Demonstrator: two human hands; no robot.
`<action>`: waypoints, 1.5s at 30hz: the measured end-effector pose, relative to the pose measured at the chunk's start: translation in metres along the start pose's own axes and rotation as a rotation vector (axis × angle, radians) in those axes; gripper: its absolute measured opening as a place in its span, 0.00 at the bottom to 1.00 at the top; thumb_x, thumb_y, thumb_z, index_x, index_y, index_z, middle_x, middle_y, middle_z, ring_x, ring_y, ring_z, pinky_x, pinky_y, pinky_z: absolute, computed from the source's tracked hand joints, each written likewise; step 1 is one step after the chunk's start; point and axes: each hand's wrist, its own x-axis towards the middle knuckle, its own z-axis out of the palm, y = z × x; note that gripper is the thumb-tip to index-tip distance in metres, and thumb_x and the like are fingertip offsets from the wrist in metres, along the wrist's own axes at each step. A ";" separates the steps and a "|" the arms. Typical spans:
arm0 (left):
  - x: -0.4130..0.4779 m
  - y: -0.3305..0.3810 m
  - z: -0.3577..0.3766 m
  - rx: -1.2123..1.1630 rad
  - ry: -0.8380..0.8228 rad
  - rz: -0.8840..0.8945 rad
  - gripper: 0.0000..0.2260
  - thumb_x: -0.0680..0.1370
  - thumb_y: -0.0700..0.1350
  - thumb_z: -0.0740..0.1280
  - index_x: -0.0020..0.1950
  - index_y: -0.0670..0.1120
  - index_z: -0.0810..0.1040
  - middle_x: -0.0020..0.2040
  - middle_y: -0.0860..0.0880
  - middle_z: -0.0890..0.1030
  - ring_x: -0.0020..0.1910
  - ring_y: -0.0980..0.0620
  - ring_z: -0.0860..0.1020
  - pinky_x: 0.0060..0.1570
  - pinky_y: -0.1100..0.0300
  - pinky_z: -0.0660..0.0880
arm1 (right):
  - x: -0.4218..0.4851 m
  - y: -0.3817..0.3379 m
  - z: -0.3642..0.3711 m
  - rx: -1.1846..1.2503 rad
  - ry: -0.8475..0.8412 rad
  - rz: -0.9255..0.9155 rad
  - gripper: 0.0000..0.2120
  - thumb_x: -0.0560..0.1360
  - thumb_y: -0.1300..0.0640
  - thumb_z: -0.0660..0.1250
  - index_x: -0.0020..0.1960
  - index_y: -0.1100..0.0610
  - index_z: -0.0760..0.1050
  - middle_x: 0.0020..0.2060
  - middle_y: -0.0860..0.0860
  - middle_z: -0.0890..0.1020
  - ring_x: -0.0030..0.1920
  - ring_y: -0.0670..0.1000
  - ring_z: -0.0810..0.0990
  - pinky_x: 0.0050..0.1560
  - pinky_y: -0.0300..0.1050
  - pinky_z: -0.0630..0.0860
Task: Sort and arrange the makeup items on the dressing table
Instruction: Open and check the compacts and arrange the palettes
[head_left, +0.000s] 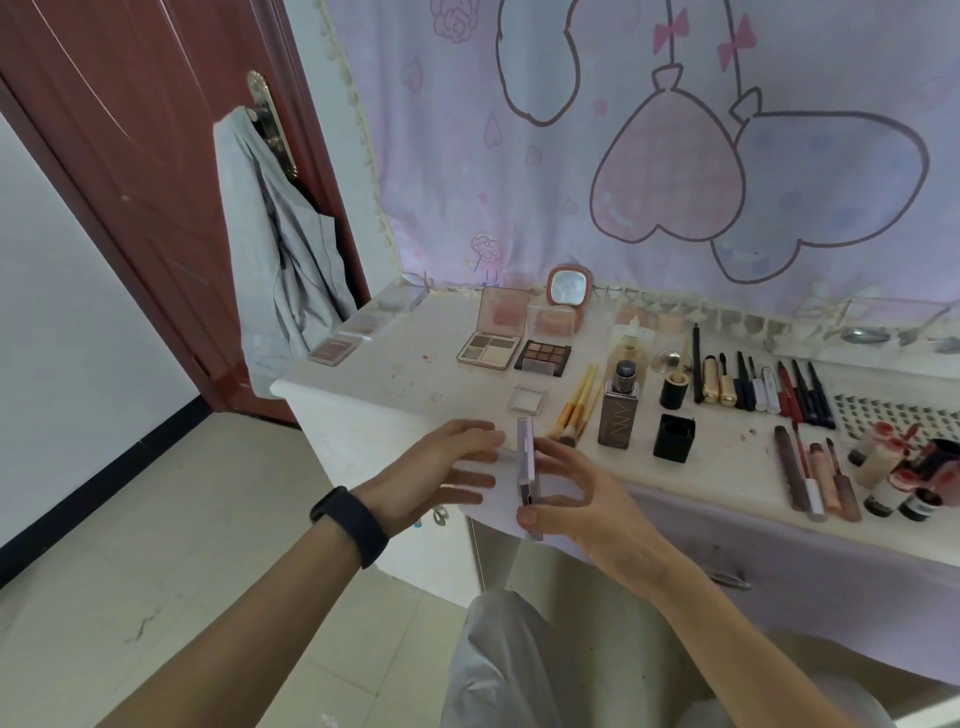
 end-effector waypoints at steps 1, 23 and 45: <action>0.000 0.000 0.000 0.015 -0.040 -0.050 0.29 0.69 0.61 0.71 0.67 0.51 0.75 0.61 0.44 0.80 0.55 0.44 0.83 0.57 0.50 0.80 | -0.001 0.001 0.001 -0.024 -0.010 -0.012 0.46 0.60 0.51 0.84 0.73 0.43 0.67 0.61 0.42 0.81 0.57 0.52 0.84 0.57 0.47 0.79; 0.016 -0.021 0.015 -0.189 -0.014 0.148 0.22 0.77 0.41 0.71 0.67 0.60 0.75 0.55 0.45 0.85 0.54 0.42 0.84 0.55 0.45 0.81 | -0.001 -0.004 0.005 -0.163 0.060 -0.033 0.14 0.73 0.35 0.68 0.56 0.22 0.72 0.54 0.38 0.84 0.53 0.46 0.85 0.53 0.50 0.84; 0.025 -0.033 0.014 -0.393 0.058 0.127 0.22 0.67 0.51 0.74 0.61 0.57 0.82 0.54 0.49 0.85 0.51 0.45 0.85 0.45 0.54 0.81 | 0.010 -0.016 0.055 -0.829 0.345 -0.193 0.20 0.86 0.47 0.47 0.73 0.46 0.68 0.55 0.47 0.83 0.47 0.40 0.76 0.45 0.27 0.68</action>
